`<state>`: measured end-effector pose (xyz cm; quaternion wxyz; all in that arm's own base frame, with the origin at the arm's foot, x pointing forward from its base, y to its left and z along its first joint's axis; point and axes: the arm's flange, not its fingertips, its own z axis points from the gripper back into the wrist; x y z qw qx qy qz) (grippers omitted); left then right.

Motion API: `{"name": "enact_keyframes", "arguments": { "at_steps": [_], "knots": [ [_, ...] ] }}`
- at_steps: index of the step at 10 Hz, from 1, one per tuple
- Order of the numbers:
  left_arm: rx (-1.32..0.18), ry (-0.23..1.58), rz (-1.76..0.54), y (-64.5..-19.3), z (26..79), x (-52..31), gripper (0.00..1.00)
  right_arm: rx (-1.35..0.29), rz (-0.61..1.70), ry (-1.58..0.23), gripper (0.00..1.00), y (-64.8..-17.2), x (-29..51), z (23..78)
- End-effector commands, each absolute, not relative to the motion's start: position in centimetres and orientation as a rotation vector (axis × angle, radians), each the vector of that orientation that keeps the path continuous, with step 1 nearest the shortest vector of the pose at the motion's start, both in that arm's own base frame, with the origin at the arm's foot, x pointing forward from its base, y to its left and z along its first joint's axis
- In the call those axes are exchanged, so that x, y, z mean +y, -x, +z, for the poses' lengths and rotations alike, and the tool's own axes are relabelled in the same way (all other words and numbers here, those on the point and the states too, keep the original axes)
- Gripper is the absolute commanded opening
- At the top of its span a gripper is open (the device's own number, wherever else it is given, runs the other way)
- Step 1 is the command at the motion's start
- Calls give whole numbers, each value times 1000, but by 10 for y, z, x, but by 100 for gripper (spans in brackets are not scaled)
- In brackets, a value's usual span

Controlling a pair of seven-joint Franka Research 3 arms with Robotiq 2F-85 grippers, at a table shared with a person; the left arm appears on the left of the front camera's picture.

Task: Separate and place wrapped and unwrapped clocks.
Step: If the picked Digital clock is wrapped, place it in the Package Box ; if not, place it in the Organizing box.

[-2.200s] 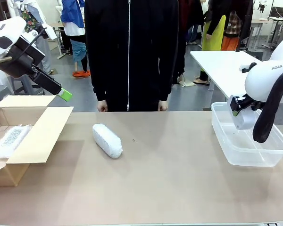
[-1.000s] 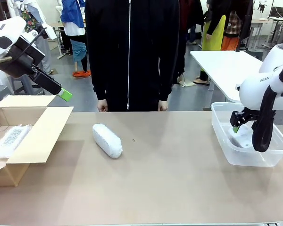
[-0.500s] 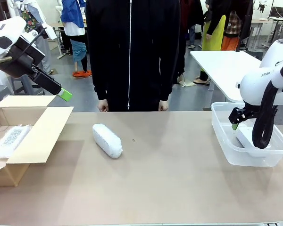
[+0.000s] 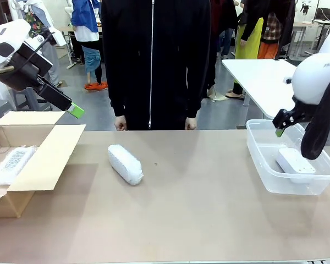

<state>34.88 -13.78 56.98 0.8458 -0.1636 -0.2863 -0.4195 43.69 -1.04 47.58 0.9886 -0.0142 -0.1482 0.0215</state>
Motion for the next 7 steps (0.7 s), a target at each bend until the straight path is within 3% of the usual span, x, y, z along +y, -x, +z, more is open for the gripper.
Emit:
{"name": "enact_keyframes", "arguments": {
  "at_steps": [1,3,7],
  "knots": [
    [-613,340,-869,-348,570,-140,100,-318,37,-3,100,-416,-4,524],
    [-613,340,-869,-348,570,-140,100,-347,28,4,100,-401,1,559],
    [-613,340,-869,-348,570,-140,100,-379,43,18,100,-392,-1,575]
  ]
}}
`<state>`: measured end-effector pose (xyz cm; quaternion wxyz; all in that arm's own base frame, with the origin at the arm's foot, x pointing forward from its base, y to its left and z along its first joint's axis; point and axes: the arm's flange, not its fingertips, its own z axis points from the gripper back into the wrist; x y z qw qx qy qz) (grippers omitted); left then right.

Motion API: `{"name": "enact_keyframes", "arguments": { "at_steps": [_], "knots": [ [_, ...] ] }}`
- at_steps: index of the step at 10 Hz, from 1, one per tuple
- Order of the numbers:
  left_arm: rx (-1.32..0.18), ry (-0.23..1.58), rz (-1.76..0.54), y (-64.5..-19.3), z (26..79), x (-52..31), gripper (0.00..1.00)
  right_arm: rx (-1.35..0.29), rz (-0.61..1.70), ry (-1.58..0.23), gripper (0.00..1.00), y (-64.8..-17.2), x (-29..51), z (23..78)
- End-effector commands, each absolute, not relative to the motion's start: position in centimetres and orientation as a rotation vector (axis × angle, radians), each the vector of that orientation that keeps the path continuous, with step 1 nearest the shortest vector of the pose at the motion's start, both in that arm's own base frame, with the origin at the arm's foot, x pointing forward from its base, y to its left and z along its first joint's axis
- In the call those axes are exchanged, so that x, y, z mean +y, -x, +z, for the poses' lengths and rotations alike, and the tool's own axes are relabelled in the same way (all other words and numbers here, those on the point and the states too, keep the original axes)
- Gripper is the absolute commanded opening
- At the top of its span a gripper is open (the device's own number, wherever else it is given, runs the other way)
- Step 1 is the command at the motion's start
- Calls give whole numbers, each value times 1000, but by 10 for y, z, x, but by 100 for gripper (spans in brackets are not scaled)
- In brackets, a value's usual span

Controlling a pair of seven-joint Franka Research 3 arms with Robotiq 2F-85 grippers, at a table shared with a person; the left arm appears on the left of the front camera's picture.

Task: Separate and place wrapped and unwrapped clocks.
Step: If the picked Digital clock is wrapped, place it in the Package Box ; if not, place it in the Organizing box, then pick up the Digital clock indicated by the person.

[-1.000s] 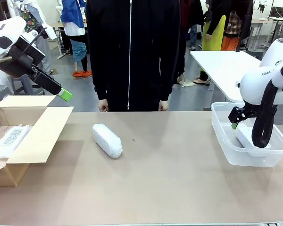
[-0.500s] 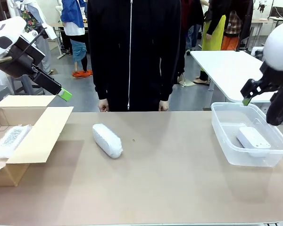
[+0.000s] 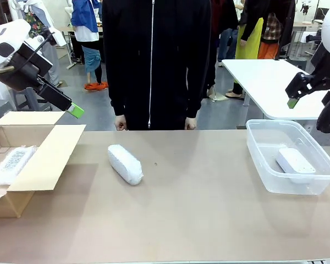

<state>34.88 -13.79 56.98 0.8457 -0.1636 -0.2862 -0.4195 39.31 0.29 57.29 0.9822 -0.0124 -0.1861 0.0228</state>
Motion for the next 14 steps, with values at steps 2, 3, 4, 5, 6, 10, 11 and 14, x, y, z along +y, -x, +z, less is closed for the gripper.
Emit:
{"name": "enact_keyframes", "arguments": {
  "at_steps": [2,3,4,5,6,10,11,14],
  "knots": [
    [-613,340,-869,-348,570,-140,100,-379,43,18,100,-392,-1,575],
    [-613,340,-869,-348,570,-140,100,-379,43,18,100,-392,-1,575],
    [-613,340,-869,-348,570,-140,100,-379,43,18,100,-392,-1,575],
    [-613,340,-869,-348,570,-140,100,-379,43,18,100,-392,-1,575],
    [-613,340,-869,-348,570,-140,100,-379,43,18,100,-392,-1,575],
    [-613,340,-869,-348,570,-140,100,-379,43,18,100,-392,-1,575],
    [-613,340,-869,-348,570,-140,100,-379,43,18,100,-392,-1,575],
    [-613,340,-869,-348,570,-140,100,-379,42,23,100,-392,0,575]
  ]
}}
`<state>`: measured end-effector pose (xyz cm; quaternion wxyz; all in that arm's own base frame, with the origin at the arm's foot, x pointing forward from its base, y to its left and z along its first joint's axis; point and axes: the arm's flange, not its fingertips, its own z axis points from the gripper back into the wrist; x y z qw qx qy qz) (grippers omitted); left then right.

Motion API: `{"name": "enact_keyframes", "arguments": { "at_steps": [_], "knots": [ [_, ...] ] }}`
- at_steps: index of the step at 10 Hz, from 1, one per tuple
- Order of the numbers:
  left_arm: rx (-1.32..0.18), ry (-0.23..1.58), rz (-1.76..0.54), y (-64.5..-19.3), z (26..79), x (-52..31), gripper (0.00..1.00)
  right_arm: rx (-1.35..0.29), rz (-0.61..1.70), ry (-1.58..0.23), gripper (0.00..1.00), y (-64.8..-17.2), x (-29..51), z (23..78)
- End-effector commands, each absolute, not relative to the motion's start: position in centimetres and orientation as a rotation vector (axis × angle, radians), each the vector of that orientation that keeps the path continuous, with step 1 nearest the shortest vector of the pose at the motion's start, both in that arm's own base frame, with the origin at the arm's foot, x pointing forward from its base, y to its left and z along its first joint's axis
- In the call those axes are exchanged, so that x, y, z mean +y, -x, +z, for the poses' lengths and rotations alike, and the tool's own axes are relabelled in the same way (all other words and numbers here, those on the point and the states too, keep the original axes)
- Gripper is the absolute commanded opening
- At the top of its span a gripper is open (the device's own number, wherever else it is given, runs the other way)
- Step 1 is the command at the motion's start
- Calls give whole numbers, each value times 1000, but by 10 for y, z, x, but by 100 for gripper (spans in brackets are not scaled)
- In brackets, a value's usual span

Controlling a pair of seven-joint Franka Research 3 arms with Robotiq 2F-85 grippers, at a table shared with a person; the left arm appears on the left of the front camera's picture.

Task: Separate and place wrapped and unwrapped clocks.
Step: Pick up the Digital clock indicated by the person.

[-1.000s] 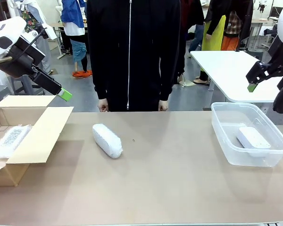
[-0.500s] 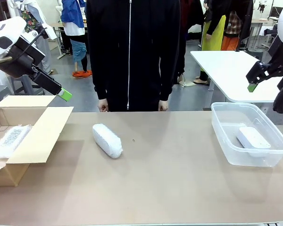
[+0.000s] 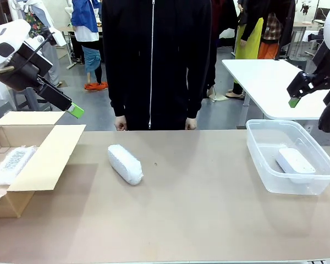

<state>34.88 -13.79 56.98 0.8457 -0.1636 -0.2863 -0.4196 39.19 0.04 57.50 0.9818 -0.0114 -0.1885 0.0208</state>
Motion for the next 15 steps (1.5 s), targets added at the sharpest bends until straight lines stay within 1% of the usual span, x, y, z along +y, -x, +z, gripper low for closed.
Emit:
{"name": "enact_keyframes", "arguments": {
  "at_steps": [1,4,5,6,7,9,10,12,15],
  "knots": [
    [-613,340,-869,-348,570,-140,100,-463,202,-137,100,-386,23,582],
    [-613,340,-869,-348,570,-140,100,-588,561,-484,100,-340,55,580],
    [-613,340,-869,-348,570,-140,100,-632,694,-550,100,-323,67,577],
    [-613,340,-869,-348,570,-140,100,-674,876,-544,100,-306,81,568],
    [-613,340,-869,-348,570,-140,100,-709,947,-515,100,-297,89,559],
    [-613,340,-869,-348,570,-140,100,-666,1004,-512,100,-302,90,552],
    [-613,340,-869,-348,570,-140,100,-644,1034,-541,100,-309,85,554],
    [-613,340,-869,-348,570,-140,100,-620,1079,-511,100,-315,74,559],
    [-613,340,-869,-348,570,-140,100,-689,1115,-507,100,-310,72,560]
  ]
}}
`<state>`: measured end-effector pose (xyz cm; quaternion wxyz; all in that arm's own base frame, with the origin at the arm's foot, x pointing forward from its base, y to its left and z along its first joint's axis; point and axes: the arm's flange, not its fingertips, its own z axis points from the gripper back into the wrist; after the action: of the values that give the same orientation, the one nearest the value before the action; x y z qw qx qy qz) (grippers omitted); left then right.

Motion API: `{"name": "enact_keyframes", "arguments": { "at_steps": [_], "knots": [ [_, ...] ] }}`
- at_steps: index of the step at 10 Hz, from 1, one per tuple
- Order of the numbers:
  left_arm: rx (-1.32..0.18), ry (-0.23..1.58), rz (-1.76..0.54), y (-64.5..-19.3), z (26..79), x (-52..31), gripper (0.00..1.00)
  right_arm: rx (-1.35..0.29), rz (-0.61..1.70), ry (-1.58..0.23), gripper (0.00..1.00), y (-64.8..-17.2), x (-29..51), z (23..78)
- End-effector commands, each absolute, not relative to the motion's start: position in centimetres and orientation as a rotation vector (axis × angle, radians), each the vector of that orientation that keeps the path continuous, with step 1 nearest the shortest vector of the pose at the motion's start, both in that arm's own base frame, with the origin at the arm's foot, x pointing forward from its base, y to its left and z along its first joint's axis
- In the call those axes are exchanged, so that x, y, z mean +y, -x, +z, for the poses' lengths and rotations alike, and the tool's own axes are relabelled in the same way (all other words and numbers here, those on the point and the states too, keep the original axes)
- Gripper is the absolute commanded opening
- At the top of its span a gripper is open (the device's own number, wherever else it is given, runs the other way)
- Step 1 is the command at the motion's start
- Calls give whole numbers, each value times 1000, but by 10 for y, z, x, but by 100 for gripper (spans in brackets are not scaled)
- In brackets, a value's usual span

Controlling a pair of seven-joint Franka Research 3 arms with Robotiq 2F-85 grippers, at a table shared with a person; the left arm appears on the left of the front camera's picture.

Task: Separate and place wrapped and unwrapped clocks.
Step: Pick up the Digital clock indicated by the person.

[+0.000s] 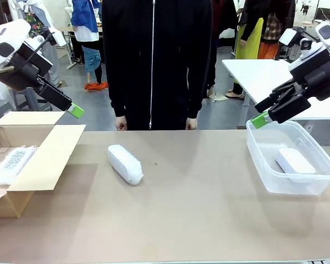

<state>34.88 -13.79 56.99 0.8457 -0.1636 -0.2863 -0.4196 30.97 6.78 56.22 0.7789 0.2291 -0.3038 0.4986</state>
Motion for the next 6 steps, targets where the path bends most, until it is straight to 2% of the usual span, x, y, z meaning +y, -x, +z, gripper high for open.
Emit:
{"name": "enact_keyframes", "arguments": {
  "at_steps": [1,2,6],
  "knots": [
    [-613,340,-869,-348,570,-140,100,-733,1116,-469,100,-309,76,557],
    [-613,340,-869,-348,570,-140,100,-657,1078,-495,100,-310,68,562],
    [-613,340,-869,-348,570,-140,100,-657,1078,-495,100,-310,68,562]
  ]
}}
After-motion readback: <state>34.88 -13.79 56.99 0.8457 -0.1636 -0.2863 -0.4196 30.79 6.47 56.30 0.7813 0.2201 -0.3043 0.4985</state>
